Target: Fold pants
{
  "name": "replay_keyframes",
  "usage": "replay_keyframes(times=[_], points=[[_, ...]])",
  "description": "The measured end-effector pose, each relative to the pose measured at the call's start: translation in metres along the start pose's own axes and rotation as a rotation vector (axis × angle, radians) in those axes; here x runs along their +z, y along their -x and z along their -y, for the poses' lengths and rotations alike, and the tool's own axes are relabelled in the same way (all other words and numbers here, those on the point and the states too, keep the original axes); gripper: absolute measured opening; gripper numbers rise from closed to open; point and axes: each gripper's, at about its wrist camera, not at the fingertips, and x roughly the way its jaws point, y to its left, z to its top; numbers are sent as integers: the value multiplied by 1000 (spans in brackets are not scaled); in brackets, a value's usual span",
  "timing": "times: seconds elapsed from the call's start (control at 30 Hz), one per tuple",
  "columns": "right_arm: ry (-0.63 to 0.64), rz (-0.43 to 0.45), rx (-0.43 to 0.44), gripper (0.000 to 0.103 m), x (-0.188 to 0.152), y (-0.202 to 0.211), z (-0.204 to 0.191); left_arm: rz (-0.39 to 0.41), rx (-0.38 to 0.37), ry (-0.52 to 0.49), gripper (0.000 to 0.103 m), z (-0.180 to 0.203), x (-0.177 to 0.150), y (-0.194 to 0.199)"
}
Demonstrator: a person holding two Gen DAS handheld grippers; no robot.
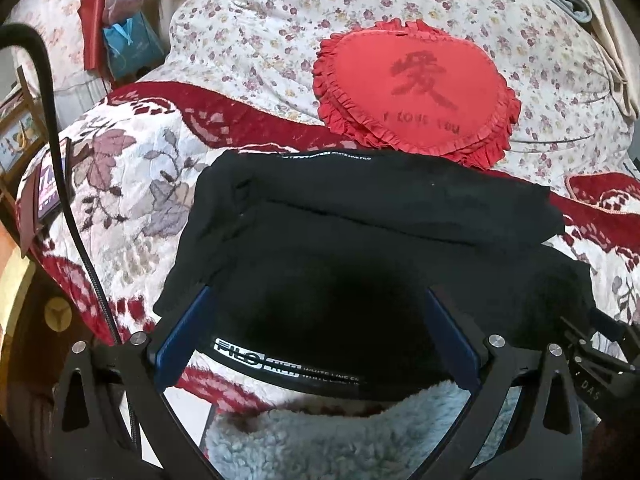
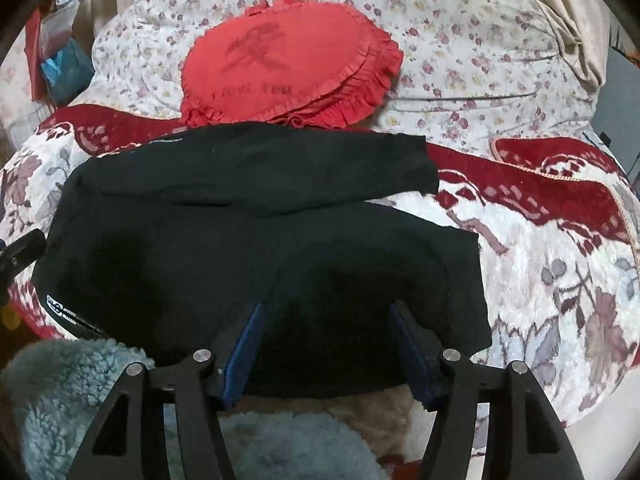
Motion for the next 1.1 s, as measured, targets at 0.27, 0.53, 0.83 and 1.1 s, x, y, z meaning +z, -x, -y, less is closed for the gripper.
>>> replay_keyframes(times=[0.27,0.53,0.83,1.1], points=[[1,-14,-5,62,0,-4,-1,-12,2,3,102,-1,-1,-3],[20,-22,-10,62,1,-5,-5,-17,-4,7,102,-1,-2,-3],[19,-20,-23,62,1,-5,-3,-23,-3,7,102,0,-2,-3],[17,-26,-31,62,0,-7,0,-31,-3,12,102,1,0,-6]])
